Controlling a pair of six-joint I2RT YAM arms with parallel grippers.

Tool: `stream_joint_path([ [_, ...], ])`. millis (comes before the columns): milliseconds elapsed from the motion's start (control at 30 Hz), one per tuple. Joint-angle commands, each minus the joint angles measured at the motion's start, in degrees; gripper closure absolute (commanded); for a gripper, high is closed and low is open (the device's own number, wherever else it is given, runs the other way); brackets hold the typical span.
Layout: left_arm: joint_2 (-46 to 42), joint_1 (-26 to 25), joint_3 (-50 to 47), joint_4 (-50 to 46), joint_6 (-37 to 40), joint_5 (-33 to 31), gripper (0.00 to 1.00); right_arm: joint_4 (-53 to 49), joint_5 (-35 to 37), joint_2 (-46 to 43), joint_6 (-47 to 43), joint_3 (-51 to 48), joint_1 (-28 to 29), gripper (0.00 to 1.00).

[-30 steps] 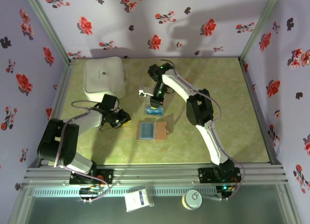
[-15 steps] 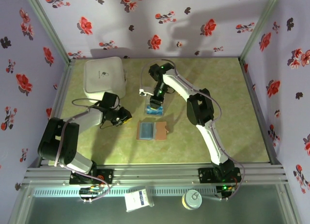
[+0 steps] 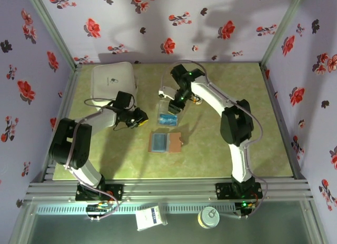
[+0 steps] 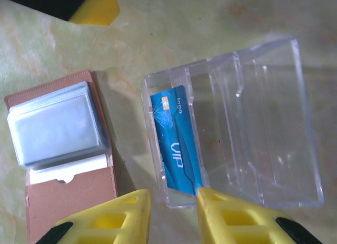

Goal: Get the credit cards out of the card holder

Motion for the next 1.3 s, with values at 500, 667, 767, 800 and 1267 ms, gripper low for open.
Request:
stream_joint_path([
  [500,7.3,-5.3,6.5,-1.2,2.2,4.4,0.83,19.8,9.3,-18.9,22.0,-27.0,0.5,0.73],
  [667,8.1,-5.5,7.1,-0.9,2.5,5.2,0.83,21.8,11.1,-20.8,23.6,-29.9,1.9,0.74],
  [767,8.3,-5.5,7.3,-0.4,2.6,5.4,0.83,22.8,11.4,-21.6,24.6,-31.2,2.5,0.74],
  [800,8.3,-5.5,7.3,-0.3,2.4,5.4,0.83,22.6,11.4,-21.6,24.8,-31.4,2.8,0.74],
  [1267,9.8,-5.9,8.5,0.8,2.3,6.8,0.82,27.2,15.0,-22.3,32.9,-36.0,4.5,0.75],
])
